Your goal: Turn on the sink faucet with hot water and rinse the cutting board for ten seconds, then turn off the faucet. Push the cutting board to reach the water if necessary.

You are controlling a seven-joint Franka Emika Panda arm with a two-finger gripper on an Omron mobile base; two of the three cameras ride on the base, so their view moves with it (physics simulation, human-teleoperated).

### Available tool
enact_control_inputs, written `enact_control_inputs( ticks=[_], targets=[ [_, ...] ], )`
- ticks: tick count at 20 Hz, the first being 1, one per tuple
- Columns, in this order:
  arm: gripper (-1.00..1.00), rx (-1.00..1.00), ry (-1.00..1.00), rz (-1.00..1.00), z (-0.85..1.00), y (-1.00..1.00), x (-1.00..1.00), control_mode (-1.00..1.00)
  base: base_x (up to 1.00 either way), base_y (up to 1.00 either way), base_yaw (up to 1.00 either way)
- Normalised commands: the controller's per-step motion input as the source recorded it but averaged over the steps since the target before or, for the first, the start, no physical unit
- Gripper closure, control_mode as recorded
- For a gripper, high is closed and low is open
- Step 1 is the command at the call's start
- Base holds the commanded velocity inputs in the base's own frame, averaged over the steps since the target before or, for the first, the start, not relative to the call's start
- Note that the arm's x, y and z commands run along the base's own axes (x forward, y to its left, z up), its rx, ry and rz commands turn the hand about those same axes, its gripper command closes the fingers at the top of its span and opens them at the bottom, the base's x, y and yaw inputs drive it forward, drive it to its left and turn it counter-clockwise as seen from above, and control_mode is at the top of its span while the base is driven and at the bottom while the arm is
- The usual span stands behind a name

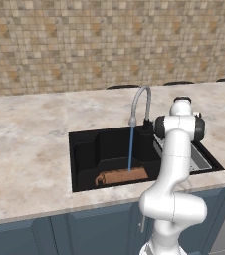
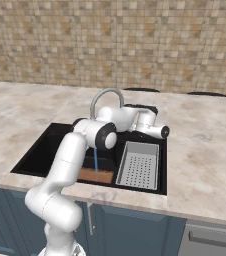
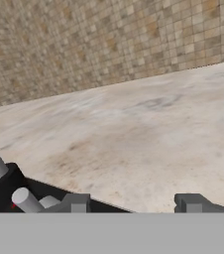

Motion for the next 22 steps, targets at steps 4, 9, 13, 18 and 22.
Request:
enact_control_inputs(
  ticks=[4, 9, 13, 18, 22],
  targets=[
    [-1.0, -0.02, 0.0, 0.02, 0.0, 0.64, 0.2, -1.0, 0.0, 0.0, 0.0],
    [-1.0, -0.02, 0.0, 0.01, 0.0, 0.66, 0.27, -1.0, 0.0, 0.0, 0.0],
    [-1.0, -0.02, 0.0, 0.01, 0.0, 0.65, 0.26, -1.0, 0.0, 0.0, 0.0],
    [-1.0, -0.03, 0.0, 0.01, 0.0, 0.65, 0.24, -1.0, 0.0, 0.0, 0.0],
    [-1.0, -0.03, 0.0, 0.0, 0.0, 0.54, 0.09, -1.0, 0.0, 0.0, 0.0]
  ],
)
